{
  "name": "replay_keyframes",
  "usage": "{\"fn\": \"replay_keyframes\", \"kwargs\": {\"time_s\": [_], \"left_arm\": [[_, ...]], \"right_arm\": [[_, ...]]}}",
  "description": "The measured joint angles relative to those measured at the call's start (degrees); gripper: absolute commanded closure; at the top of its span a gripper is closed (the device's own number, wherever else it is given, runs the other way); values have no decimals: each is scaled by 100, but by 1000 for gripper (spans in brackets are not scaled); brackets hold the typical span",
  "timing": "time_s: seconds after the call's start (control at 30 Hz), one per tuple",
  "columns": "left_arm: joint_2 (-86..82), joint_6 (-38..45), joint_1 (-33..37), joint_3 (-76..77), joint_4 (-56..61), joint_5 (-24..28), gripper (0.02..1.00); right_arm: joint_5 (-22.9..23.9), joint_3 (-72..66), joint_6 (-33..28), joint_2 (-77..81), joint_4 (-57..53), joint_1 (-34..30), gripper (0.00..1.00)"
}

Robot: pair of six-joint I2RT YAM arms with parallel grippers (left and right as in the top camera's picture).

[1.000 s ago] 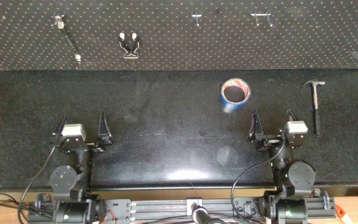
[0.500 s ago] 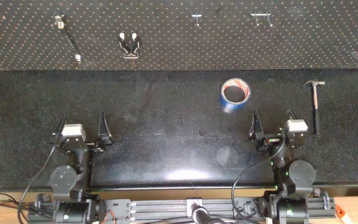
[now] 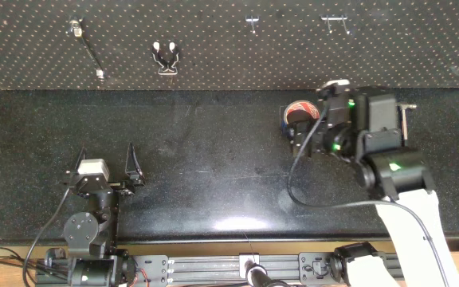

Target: Place Tools Onto Pegboard

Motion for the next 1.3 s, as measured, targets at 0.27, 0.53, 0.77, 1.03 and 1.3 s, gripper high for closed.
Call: {"fn": "replay_keyframes", "kwargs": {"time_s": [0.27, 0.53, 0.77, 1.03, 1.3], "left_arm": [[0, 0, 0, 0, 0, 0, 23], [0, 0, 0, 0, 0, -2, 23], [0, 0, 0, 0, 0, -2, 23], [0, 0, 0, 0, 0, -2, 23], [0, 0, 0, 0, 0, -2, 23]], "right_arm": [[669, 24, 448, 1707, -72, 299, 25], [1279, 295, 505, 2413, 343, 597, 25], [1478, 297, 459, 2806, 619, 601, 25], [1482, 297, 310, 3110, 789, 837, 16], [1521, 297, 138, 3176, 787, 837, 715]]}}
